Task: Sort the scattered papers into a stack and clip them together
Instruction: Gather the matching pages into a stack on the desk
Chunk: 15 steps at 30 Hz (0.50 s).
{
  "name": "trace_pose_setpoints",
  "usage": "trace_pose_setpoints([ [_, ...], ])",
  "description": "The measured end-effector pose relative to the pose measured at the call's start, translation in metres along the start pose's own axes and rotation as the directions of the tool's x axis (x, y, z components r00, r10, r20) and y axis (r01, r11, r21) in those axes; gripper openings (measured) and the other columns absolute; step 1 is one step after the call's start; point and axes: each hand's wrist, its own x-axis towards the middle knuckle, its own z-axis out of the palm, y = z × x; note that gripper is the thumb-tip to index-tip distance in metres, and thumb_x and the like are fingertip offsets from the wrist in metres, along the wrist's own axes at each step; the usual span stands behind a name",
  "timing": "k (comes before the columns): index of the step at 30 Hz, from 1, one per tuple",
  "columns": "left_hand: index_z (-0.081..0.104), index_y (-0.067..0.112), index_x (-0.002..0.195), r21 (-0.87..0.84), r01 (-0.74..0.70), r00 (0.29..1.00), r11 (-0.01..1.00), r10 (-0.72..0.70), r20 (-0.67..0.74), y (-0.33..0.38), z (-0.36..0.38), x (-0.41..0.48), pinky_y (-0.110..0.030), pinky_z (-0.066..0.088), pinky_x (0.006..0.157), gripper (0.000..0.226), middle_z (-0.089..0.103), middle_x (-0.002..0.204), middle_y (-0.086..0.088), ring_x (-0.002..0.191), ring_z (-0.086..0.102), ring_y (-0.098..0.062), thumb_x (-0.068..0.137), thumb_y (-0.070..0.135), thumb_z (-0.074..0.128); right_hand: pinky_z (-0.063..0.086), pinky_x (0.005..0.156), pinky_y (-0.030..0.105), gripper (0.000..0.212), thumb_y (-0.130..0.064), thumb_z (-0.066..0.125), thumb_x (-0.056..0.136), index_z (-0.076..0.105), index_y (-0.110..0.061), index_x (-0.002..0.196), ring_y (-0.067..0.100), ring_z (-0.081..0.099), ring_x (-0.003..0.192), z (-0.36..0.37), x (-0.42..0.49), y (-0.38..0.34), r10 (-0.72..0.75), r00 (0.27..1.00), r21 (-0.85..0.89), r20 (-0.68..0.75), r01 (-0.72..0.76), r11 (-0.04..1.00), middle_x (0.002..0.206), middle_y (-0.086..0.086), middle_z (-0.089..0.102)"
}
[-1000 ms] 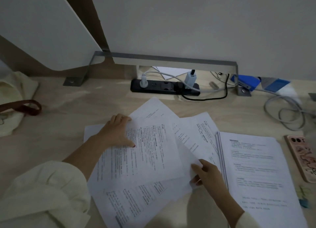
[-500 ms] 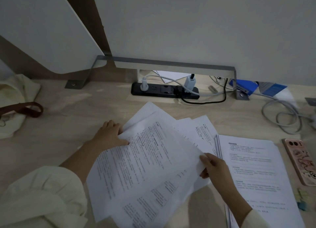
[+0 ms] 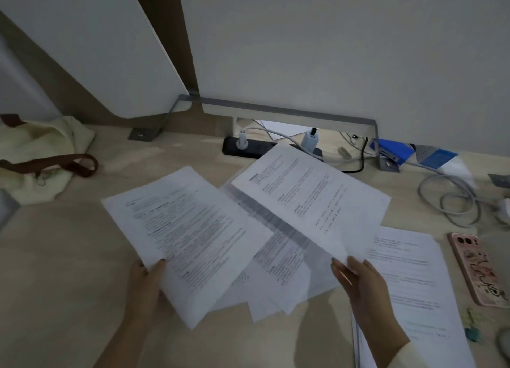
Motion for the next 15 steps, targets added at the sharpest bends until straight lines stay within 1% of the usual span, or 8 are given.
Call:
trace_pose_setpoints([
  [1,0.059,0.015,0.102,0.008,0.008,1.0,1.0,-0.008,-0.015,-0.009,-0.001,-0.004,-0.042,0.048,0.085,0.019,0.063,0.092,0.004,0.09,0.06,-0.023,0.089,0.003,0.051,0.058,0.055,0.021,0.018,0.002,0.043,0.092,0.056,-0.006,0.1,0.011,0.07,0.058,0.001,-0.005,0.006,0.035,0.999,0.009,0.024,-0.036,0.999,0.08,0.009,0.069],
  [3,0.059,0.016,0.098,0.023,0.034,0.999,0.999,-0.034,-0.014,-0.025,0.0,-0.013,-0.043,0.046,0.084,0.02,0.063,0.092,0.001,0.097,0.059,-0.03,0.089,0.0,0.05,0.059,0.056,0.022,0.018,0.001,0.043,0.092,0.058,-0.007,0.095,0.013,0.072,0.063,0.005,-0.015,0.021,0.117,0.989,0.0,0.088,-0.117,0.993,0.071,0.004,0.074],
  [5,0.057,0.015,0.111,0.04,0.075,0.997,0.996,-0.076,0.026,-0.038,0.003,-0.023,-0.039,0.046,0.082,0.026,0.063,0.101,-0.002,0.104,0.058,-0.03,0.09,0.002,0.05,0.059,0.059,0.023,0.018,0.0,0.043,0.092,0.06,-0.005,0.095,0.016,0.072,0.068,0.011,-0.027,0.036,0.18,0.969,-0.053,0.168,-0.174,0.983,0.074,0.005,0.075],
  [7,0.048,0.012,0.128,0.045,0.141,0.987,0.989,-0.144,0.068,-0.047,0.005,-0.031,-0.04,0.047,0.086,0.038,0.061,0.116,-0.007,0.111,0.056,-0.029,0.091,0.005,0.051,0.059,0.059,0.025,0.017,0.001,0.044,0.091,0.061,-0.002,0.094,0.02,0.072,0.069,0.02,-0.038,0.053,0.245,0.946,-0.126,0.211,-0.222,0.967,0.077,0.011,0.075],
  [9,0.044,0.013,0.133,0.0,0.202,0.974,0.979,-0.201,0.101,-0.048,0.007,-0.037,-0.043,0.046,0.091,0.041,0.059,0.123,-0.01,0.11,0.057,-0.028,0.092,0.008,0.049,0.059,0.058,0.026,0.015,0.001,0.046,0.091,0.061,-0.001,0.092,0.022,0.072,0.067,0.028,-0.047,0.069,0.304,0.926,-0.201,0.223,-0.262,0.944,0.074,0.013,0.074],
  [12,0.051,0.019,0.125,-0.14,0.294,0.95,0.946,-0.273,0.151,-0.039,0.012,-0.04,-0.044,0.047,0.092,0.034,0.064,0.115,-0.007,0.103,0.06,-0.024,0.093,0.032,0.046,0.059,0.061,0.029,0.018,0.0,0.047,0.09,0.063,0.0,0.098,0.025,0.071,0.07,0.035,-0.054,0.092,0.404,0.881,-0.29,0.247,-0.33,0.898,0.083,0.017,0.073],
  [14,0.051,0.026,0.118,-0.197,0.322,0.943,0.926,-0.294,0.158,-0.032,0.015,-0.041,-0.039,0.05,0.082,0.034,0.066,0.106,0.001,0.098,0.062,-0.019,0.091,0.044,0.045,0.057,0.061,0.029,0.022,-0.002,0.046,0.091,0.062,0.003,0.105,0.023,0.069,0.067,0.038,-0.058,0.102,0.471,0.84,-0.374,0.268,-0.36,0.855,0.083,0.019,0.07],
  [15,0.05,0.029,0.118,-0.199,0.308,0.947,0.93,-0.28,0.157,-0.031,0.017,-0.041,-0.036,0.051,0.078,0.033,0.066,0.105,0.004,0.098,0.062,-0.018,0.089,0.046,0.047,0.056,0.061,0.028,0.023,-0.004,0.046,0.091,0.062,0.004,0.106,0.021,0.067,0.065,0.039,-0.06,0.106,0.504,0.817,-0.425,0.28,-0.365,0.828,0.083,0.018,0.068],
])
